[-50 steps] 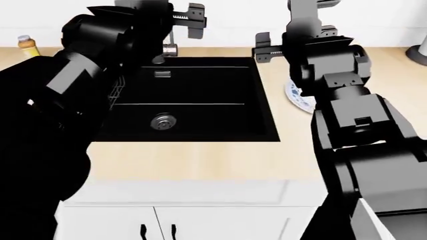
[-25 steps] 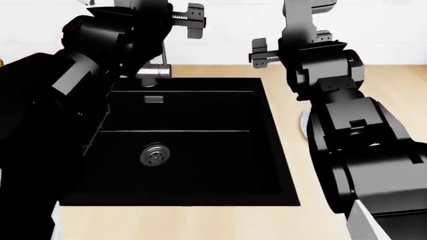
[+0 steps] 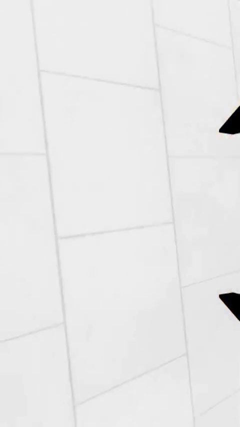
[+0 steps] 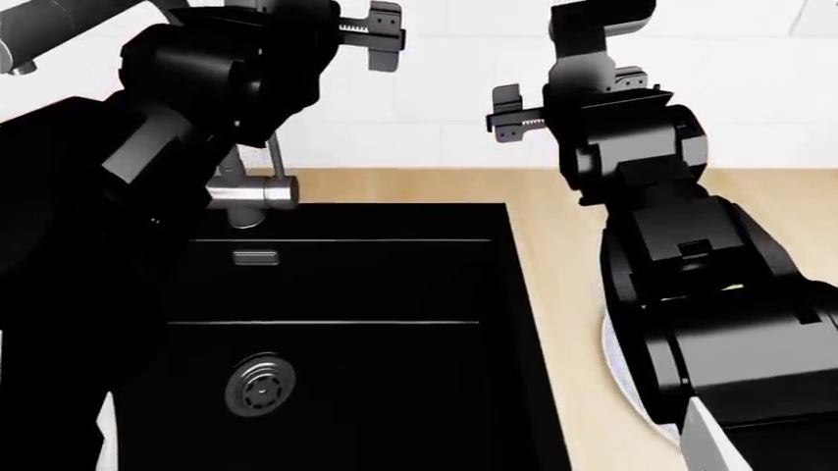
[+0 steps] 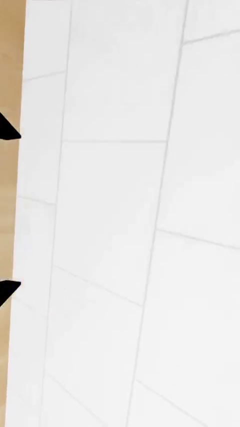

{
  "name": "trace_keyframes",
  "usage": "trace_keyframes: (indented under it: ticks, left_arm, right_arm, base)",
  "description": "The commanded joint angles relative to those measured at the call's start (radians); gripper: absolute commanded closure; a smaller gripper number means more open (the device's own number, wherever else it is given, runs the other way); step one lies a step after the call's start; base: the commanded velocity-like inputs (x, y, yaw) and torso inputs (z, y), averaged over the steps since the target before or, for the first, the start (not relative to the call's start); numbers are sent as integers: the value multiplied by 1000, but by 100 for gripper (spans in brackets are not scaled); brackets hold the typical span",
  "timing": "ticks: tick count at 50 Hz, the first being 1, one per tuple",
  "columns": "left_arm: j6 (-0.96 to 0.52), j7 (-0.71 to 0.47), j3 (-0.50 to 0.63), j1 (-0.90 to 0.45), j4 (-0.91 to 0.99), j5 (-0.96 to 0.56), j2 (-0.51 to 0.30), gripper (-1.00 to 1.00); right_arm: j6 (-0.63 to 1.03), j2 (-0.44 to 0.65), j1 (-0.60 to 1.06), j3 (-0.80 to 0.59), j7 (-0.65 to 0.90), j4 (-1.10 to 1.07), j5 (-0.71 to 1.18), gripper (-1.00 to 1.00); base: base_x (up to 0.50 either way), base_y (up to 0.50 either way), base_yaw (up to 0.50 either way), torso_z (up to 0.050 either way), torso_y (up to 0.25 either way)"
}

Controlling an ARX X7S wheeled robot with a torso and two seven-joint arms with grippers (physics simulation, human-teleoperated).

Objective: Pick the cheese from the counter and place it in the sink. Then turn on the sink faucet.

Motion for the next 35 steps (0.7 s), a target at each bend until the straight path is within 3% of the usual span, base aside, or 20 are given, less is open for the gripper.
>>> trace_keyframes:
  ticks: [1,8,14,35]
  left_arm:
    - [0,-4,5,-7,-6,3,0,-100]
    - [-1,-3,3,-9,-13,3,0,-100]
    - [-3,1,1,-9,-16,2,0,-100]
    - [0,5,1,0,-12,3,0,-100]
  right_arm:
    - [12,-1,7,-16,3,1,5,-100]
    - [-14,-1,-1,-44,19,1,10,-100]
    - [-12,-1,-8,-52,27,1,30,-100]
    - [-8,0,-9,-20,33,1,21,-100]
  base:
    - [500,11,0,0,0]
    - [0,0,0,0,0]
    - [1,500,0,0,0]
    - [71,-1,0,0,0]
